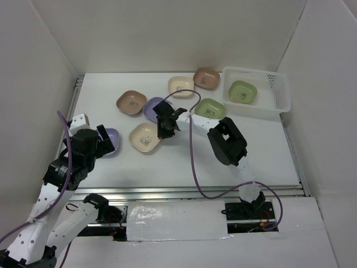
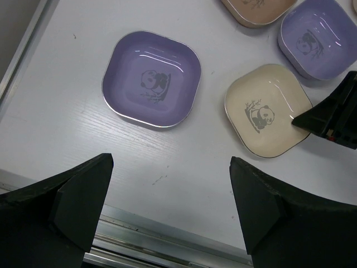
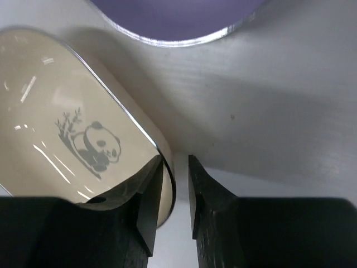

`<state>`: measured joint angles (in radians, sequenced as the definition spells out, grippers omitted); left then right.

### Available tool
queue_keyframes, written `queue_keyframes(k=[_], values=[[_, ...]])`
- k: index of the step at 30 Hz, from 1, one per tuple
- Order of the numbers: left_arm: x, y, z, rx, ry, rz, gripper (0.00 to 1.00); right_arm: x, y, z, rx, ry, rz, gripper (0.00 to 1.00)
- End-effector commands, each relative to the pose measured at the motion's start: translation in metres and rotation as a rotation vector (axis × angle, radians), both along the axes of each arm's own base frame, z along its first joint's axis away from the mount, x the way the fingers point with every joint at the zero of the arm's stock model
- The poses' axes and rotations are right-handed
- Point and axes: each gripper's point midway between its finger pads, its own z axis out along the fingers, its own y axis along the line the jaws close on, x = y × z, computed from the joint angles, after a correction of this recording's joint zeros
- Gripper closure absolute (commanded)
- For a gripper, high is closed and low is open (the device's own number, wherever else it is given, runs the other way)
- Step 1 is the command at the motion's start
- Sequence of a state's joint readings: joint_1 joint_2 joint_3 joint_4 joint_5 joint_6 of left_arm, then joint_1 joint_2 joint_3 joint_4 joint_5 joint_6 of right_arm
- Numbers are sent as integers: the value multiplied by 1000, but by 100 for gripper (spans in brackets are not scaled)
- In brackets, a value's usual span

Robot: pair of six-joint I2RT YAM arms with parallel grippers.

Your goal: Place the plates into the plastic bin on the countertop

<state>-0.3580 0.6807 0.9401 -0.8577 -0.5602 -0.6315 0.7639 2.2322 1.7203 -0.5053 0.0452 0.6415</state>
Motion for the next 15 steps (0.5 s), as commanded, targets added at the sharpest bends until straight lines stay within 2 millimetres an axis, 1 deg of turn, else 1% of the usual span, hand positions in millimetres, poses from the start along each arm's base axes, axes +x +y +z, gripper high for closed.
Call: queue_keyframes(k=[1, 2, 3, 4, 5, 6, 7, 8, 9, 10, 12, 13, 14, 15], values=[[7, -2, 13, -10, -50, -9, 1, -30, 4, 18, -3, -8, 39, 68], [7, -2, 13, -9, -49, -7, 1, -33, 4, 22, -6, -15, 46, 69], [7, -2, 13, -9, -49, -7, 1, -38, 8, 27, -4, -23, 62, 73], [6, -1, 13, -10, -50, -5, 1, -41, 8, 40, 12, -38, 69, 98], [6, -1, 13, -10, -53, -3, 1, -48, 13, 47, 31, -39, 89, 100], [6, -1, 14, -12, -56, -3, 1, -52, 16, 55, 52, -43, 105, 100], [5, -1, 16, -14, -62, -3, 1, -55, 19, 77, 98, -70, 125, 100], [5, -1, 15, -14, -62, -1, 1, -57, 19, 90, 118, -91, 141, 100], [5, 0, 15, -14, -63, -1, 1, -63, 21, 119, 188, -111, 171, 100], [5, 0, 16, -15, -67, -1, 1, -63, 15, 129, 203, -126, 171, 100], [5, 0, 16, -14, -65, 0, 1, -54, -3, 156, 233, -168, 132, 100], [5, 0, 17, -14, -67, -2, 1, -33, -35, 179, 247, -220, 35, 100], [5, 0, 16, -15, -65, -1, 1, -17, -58, 189, 238, -252, -51, 100], [5, -1, 17, -16, -68, -3, 1, -6, -86, 203, 233, -278, -138, 100]])
